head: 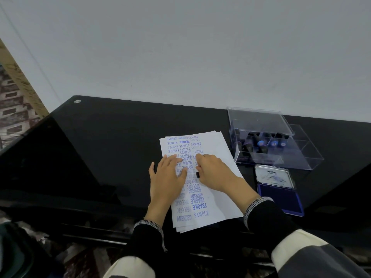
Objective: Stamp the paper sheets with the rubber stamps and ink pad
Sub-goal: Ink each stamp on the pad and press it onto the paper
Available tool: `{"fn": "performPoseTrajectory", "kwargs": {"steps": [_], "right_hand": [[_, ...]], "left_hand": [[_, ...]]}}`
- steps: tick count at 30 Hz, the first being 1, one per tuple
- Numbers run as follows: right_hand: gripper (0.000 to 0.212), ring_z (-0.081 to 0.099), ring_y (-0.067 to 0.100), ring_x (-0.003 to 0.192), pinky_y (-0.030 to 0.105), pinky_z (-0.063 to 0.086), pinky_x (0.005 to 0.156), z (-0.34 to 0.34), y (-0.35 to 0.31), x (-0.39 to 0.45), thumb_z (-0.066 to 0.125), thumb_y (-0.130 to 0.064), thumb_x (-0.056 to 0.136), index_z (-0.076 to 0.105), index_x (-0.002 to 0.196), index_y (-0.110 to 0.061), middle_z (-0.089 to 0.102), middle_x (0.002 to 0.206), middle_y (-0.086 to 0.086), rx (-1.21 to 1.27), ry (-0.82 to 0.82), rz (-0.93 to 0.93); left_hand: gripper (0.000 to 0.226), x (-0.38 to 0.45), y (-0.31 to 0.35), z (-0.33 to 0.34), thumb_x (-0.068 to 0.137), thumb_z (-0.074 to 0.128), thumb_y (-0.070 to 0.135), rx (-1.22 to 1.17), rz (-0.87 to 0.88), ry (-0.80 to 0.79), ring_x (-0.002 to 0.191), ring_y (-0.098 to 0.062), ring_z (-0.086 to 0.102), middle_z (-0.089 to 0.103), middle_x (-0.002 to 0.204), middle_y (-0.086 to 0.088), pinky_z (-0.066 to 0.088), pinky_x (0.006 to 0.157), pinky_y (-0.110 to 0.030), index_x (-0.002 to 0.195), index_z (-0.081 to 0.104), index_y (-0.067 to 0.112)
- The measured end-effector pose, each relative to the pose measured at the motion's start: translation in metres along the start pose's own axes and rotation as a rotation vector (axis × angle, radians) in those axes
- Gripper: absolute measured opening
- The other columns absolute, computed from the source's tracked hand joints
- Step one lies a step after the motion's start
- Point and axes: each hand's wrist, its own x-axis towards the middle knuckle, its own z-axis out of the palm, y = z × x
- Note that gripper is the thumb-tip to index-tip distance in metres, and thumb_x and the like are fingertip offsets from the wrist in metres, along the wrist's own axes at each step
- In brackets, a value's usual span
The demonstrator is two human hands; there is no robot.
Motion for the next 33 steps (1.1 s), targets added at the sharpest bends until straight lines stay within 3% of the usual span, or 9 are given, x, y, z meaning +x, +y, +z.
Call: {"fn": "performPoseTrajectory", "kwargs": {"steps": [3,6,11,16,20,33], "right_hand": [[0.005,0.044,0.018,0.069,0.024,0.029,0.053,0.007,0.001,-0.004,0.044,-0.018,0.097,0.041,0.095,-0.014,0.044,0.086,0.001,-0.017,0.048,0.010],[0.011,0.044,0.018,0.072,0.020,0.025,0.050,0.013,0.001,-0.007,0.045,-0.018,0.097,0.046,0.105,-0.011,0.050,0.092,0.004,-0.023,0.085,0.027],[0.014,0.051,0.021,0.075,0.028,0.041,0.061,0.018,-0.002,-0.007,0.048,-0.017,0.095,0.047,0.108,-0.012,0.054,0.098,0.006,-0.011,0.110,0.077],[0.007,0.046,0.022,0.071,0.028,0.034,0.059,0.016,-0.003,-0.009,0.048,-0.014,0.094,0.043,0.097,-0.013,0.047,0.089,0.004,-0.004,0.105,0.078],[0.015,0.043,0.021,0.070,0.025,0.026,0.052,0.011,-0.003,-0.005,0.046,-0.015,0.095,0.033,0.088,-0.016,0.041,0.082,0.002,0.021,0.069,0.061],[0.010,0.041,0.019,0.069,0.020,0.024,0.050,0.014,-0.003,-0.007,0.047,-0.015,0.095,0.037,0.094,-0.016,0.041,0.085,0.002,0.026,0.093,0.076]], "left_hand": [[0.038,0.000,0.001,0.000,0.096,0.045,0.045,0.005,0.001,0.001,0.142,-0.007,0.024,0.039,0.148,0.013,-0.002,0.117,-0.042,0.131,0.050,0.032],[0.038,0.000,0.000,-0.001,0.096,0.045,0.045,0.002,0.003,0.000,0.143,-0.008,0.024,0.039,0.148,0.012,-0.002,0.117,-0.043,0.131,0.050,0.031],[0.038,0.000,0.000,0.000,0.096,0.046,0.045,-0.001,0.012,0.003,0.142,-0.008,0.024,0.040,0.147,0.012,-0.002,0.117,-0.043,0.131,0.051,0.030],[0.038,0.000,-0.001,0.001,0.096,0.046,0.044,-0.011,0.018,0.008,0.142,-0.008,0.024,0.040,0.147,0.012,-0.002,0.117,-0.043,0.130,0.052,0.030],[0.038,0.000,-0.002,0.001,0.096,0.046,0.045,-0.017,0.013,0.004,0.143,-0.009,0.023,0.040,0.147,0.012,-0.003,0.117,-0.043,0.131,0.052,0.030],[0.039,0.000,0.001,-0.002,0.097,0.044,0.044,-0.020,-0.001,-0.020,0.143,-0.008,0.021,0.038,0.149,0.012,-0.005,0.117,-0.042,0.133,0.050,0.031]]}}
